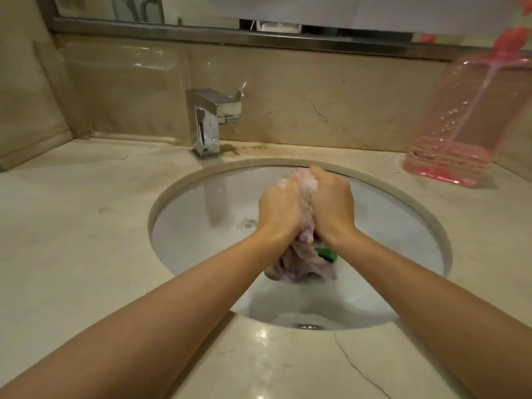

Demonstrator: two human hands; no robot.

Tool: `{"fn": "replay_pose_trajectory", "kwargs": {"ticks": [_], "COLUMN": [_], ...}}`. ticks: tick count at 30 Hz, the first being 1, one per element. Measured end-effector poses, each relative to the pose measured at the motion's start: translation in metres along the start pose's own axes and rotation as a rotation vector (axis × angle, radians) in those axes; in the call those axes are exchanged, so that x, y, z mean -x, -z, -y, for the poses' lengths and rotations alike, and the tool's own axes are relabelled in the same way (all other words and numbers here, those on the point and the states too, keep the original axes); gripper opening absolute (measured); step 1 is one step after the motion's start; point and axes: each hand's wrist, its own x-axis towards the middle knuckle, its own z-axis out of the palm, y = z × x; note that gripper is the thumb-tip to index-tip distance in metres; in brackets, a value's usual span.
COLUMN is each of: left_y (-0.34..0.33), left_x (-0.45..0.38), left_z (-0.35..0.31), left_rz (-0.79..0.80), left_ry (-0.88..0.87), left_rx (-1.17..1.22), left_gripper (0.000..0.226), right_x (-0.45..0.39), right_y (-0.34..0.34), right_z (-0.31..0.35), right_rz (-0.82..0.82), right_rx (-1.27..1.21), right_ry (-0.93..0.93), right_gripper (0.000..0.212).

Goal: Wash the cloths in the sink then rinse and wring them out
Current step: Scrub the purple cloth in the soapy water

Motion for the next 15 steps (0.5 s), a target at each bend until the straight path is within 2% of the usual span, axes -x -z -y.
{"fn": "replay_pose_trajectory", "kwargs": {"ticks": [3,5,7,9,11,13,15], "left_y": [0.005,0.005,0.002,0.003,0.008,0.009,0.003], "left_x": [-0.001,0.001,0.002,-0.001,-0.001,0.004,0.009], "left_z": [0.001,-0.004,-0.006,-0.003,0.001,-0.004,-0.007], "left_rz": [-0.017,0.04,0.078,0.036,0.02,0.094,0.139], "left_ry": [0.006,-0.076,-0.06,0.033,0.193,0.331,0.331], "left_rx": [0.051,-0.02,-0.1,0.0,0.314,0.597,0.572], "left_gripper": [0.028,0.022,0.024,0.022,0.028,0.036,0.037], "right_x": [0.015,0.009,0.001,0.008,0.015,0.008,-0.005], "right_y": [0.005,0.002,-0.001,-0.002,-0.004,-0.005,-0.004], "right_z": [0.006,0.004,0.001,0.008,0.014,0.007,-0.006], "right_rz": [-0.114,-0.05,-0.013,-0.087,-0.12,-0.058,0.036], "right_rx": [-0.148,-0.154,-0.132,-0.174,-0.242,-0.216,-0.111], "right_ry": [0.147,0.042,-0.071,0.033,0.119,0.012,-0.131], "right_gripper": [0.037,0.04,0.04,0.038,0.039,0.041,0.041]}}
